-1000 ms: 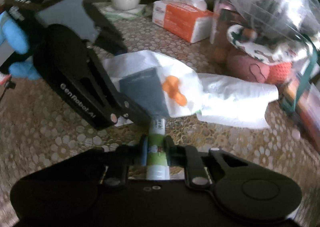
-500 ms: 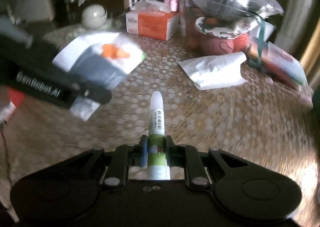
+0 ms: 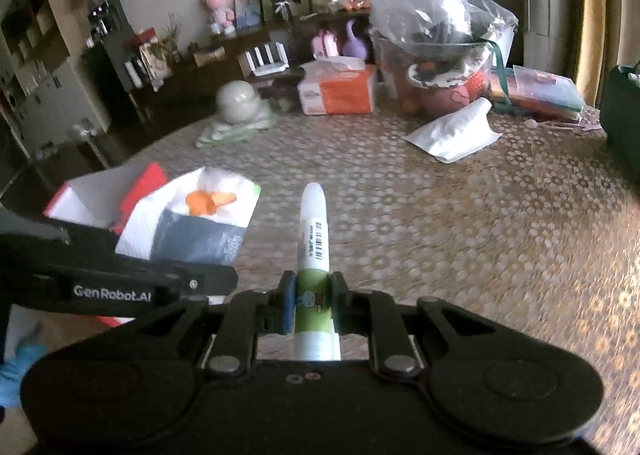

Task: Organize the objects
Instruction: 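Carry the marker and tissue pack over the shoebox with both tools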

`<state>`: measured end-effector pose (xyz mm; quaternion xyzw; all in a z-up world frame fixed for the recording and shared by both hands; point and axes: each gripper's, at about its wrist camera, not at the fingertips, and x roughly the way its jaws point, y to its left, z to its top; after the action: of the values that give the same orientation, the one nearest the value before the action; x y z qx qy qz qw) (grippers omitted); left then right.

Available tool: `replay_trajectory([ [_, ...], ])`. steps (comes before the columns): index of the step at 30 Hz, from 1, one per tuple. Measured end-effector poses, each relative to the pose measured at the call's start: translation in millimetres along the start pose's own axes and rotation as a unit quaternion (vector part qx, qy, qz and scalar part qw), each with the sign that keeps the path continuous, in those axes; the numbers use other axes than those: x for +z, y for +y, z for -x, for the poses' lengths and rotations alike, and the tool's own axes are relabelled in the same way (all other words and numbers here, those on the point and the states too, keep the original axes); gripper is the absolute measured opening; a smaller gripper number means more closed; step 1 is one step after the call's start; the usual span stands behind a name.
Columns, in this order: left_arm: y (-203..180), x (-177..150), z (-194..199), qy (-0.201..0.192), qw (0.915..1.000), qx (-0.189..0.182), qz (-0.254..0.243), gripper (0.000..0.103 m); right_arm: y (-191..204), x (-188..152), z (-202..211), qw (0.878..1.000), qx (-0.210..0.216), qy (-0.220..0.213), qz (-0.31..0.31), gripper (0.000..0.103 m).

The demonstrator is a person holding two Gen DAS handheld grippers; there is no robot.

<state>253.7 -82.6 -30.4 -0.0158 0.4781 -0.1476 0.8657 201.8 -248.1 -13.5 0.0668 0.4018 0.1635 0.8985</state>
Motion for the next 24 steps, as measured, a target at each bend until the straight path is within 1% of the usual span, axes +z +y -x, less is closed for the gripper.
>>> replay_trajectory([
  [4, 17, -21, 31, -0.01, 0.9996, 0.012, 0.024, 0.048, 30, -9, 14, 1.0, 0.013, -0.004, -0.002, 0.017],
  [8, 35, -39, 54, -0.016, 0.9987, 0.013, 0.046, 0.048, 61, -14, 20, 1.0, 0.027, -0.01, 0.0, 0.017],
  [10, 46, -47, 64, -0.02, 0.9979, 0.017, 0.06, 0.048, 76, -17, 19, 0.999, 0.035, -0.01, -0.002, 0.017],
  [13, 63, -58, 78, -0.025, 0.996, 0.036, 0.078, 0.048, 97, -20, 13, 0.998, 0.057, -0.007, -0.011, 0.017],
  [16, 85, -67, 91, -0.028, 0.9939, 0.037, 0.1, 0.048, 115, -18, 7, 0.998, 0.07, -0.006, -0.009, 0.017],
  [24, 140, -77, 120, -0.045, 0.9888, 0.069, 0.124, 0.048, 157, -4, -6, 0.996, 0.091, -0.012, 0.007, 0.017],
])
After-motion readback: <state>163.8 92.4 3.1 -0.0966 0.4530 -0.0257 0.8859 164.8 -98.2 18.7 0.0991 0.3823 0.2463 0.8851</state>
